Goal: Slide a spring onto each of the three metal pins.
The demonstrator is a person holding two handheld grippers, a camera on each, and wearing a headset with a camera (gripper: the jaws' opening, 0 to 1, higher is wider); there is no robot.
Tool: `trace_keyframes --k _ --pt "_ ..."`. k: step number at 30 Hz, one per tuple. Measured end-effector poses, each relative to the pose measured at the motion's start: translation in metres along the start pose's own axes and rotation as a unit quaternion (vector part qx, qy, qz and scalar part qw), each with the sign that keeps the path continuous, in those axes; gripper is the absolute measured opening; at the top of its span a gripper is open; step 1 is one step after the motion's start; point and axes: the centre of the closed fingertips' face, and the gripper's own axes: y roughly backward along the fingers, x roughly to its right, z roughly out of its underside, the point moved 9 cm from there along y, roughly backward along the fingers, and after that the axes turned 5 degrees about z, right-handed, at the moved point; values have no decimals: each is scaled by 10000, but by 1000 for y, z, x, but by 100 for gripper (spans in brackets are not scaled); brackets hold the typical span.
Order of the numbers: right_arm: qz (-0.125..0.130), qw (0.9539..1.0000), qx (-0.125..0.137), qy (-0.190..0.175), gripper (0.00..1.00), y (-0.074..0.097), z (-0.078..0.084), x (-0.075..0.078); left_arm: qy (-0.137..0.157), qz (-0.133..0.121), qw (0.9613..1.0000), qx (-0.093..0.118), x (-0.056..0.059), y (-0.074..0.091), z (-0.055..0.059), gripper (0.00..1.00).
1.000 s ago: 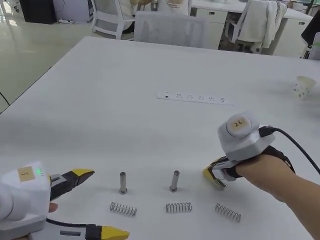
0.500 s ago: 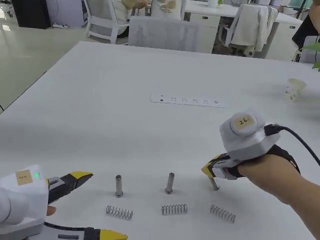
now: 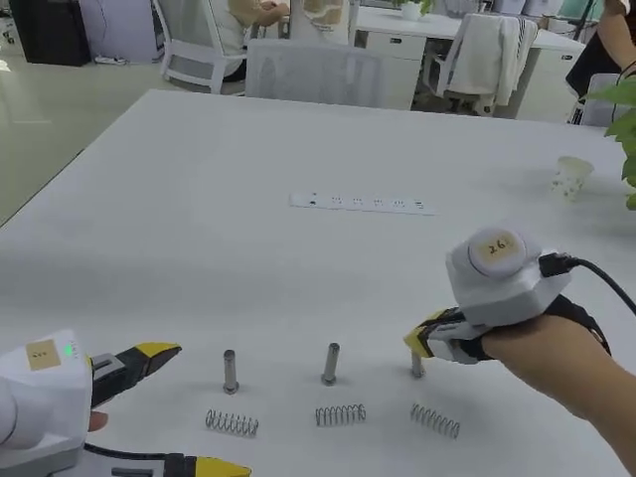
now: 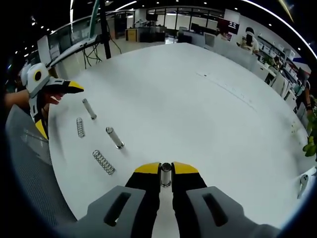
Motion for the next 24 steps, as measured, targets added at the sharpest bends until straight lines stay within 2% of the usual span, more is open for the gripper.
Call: trace_keyframes --k 8,24 --pt "38 10000 -16 -91 6 5 5 0 -35 35 10000 8 2 -1 -1 91" --pt "26 10000 29 -22 6 9 10 1 -46 25 10000 9 5 0 -1 91"
